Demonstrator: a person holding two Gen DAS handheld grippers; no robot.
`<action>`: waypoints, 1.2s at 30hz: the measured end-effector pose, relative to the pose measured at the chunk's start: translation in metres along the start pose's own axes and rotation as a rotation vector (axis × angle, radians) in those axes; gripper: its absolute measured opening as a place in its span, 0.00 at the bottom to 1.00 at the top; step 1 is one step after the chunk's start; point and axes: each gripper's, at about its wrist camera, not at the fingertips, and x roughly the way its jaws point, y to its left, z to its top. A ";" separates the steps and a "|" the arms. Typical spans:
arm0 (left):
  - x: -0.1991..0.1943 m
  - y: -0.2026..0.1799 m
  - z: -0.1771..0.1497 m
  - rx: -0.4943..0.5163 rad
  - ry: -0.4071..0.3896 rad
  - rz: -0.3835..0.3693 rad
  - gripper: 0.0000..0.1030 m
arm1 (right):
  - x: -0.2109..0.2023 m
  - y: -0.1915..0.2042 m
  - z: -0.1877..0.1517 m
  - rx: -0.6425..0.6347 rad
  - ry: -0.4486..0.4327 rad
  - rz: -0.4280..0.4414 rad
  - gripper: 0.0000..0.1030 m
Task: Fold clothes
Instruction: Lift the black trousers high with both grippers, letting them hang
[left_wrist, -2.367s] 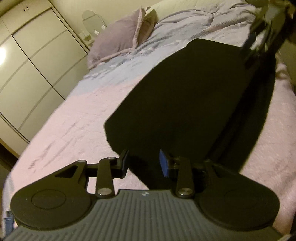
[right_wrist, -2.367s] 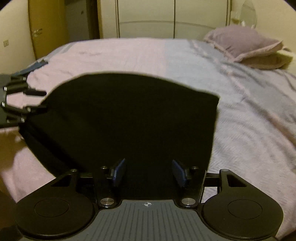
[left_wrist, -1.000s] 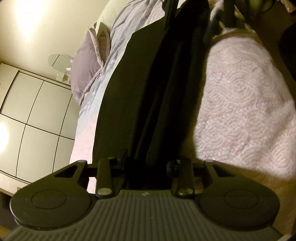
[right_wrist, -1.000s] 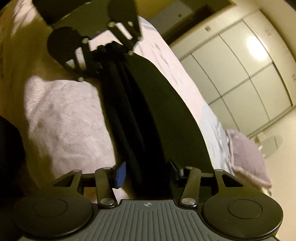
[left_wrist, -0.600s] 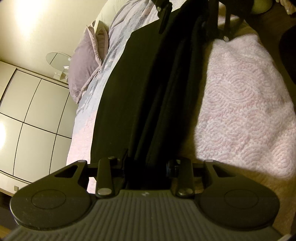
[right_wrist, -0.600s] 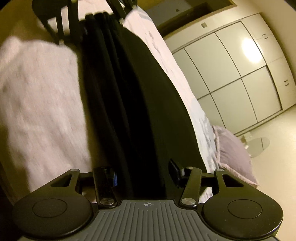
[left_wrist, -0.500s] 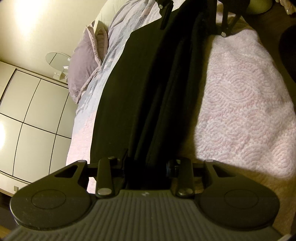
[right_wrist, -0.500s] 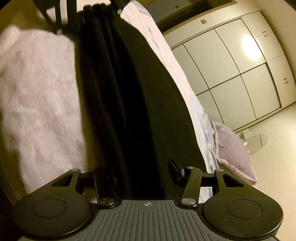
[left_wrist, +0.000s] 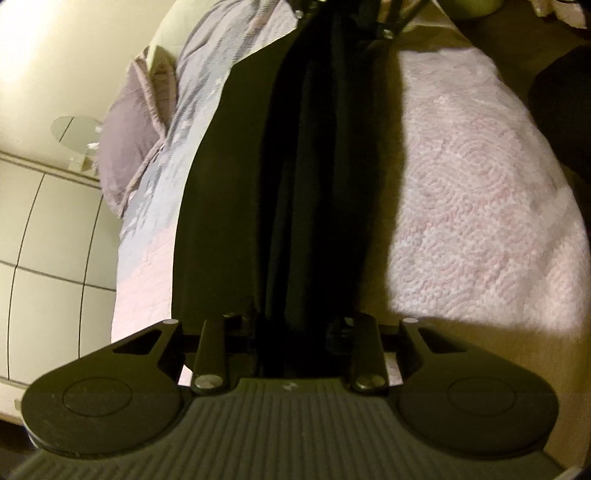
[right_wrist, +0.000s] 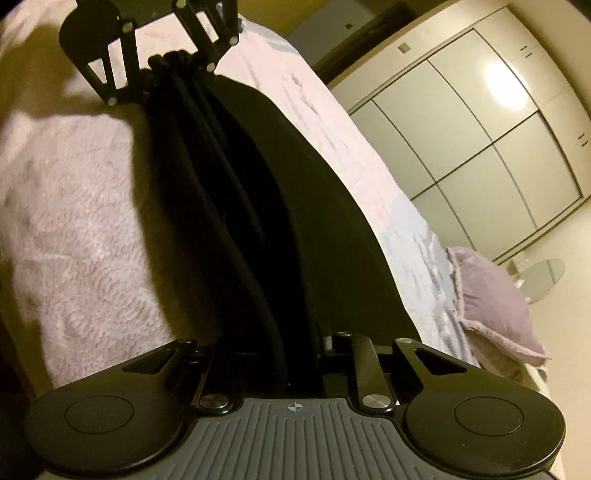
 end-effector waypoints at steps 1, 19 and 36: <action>-0.001 0.002 0.000 0.002 0.001 -0.009 0.24 | -0.001 -0.003 0.002 0.001 -0.001 0.015 0.16; -0.076 0.164 0.033 -0.125 0.018 -0.244 0.20 | -0.082 -0.152 0.101 -0.063 0.180 0.232 0.13; -0.122 0.235 0.044 -0.126 -0.008 -0.333 0.20 | -0.135 -0.205 0.151 -0.066 0.277 0.334 0.13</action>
